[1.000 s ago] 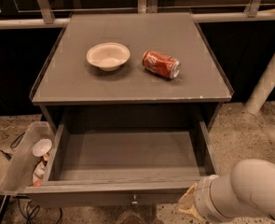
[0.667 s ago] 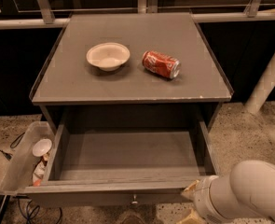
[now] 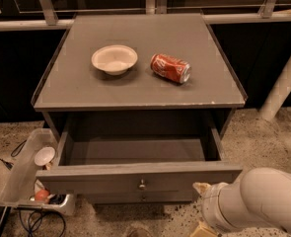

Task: Close top drawer

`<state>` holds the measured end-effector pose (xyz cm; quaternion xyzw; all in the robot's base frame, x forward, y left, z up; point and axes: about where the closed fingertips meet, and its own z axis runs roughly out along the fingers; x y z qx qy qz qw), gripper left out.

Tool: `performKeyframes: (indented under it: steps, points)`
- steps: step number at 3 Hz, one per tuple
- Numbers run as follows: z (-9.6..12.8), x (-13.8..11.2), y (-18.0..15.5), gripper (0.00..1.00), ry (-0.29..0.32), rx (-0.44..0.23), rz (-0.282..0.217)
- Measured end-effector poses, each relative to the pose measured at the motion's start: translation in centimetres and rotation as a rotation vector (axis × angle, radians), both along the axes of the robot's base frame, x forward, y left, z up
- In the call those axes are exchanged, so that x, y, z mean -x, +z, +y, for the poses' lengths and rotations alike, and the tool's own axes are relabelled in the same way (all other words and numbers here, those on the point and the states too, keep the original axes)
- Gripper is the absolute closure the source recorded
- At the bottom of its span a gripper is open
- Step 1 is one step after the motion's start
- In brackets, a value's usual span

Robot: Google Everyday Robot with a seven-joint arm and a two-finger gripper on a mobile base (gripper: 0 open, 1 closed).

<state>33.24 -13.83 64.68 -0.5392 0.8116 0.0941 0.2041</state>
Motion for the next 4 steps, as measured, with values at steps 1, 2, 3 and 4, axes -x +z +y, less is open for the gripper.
performKeyframes:
  steps: [1, 2, 3, 4]
  points:
    - [2.4, -3.9, 0.8, 0.42, 0.059, -0.078, -0.059]
    - [4.9, -9.4, 2.5, 0.65, 0.126, -0.206, -0.138]
    - [4.8, -14.0, 3.9, 0.87, 0.124, -0.248, -0.198]
    - [4.8, -14.0, 3.9, 0.87, 0.124, -0.248, -0.198]
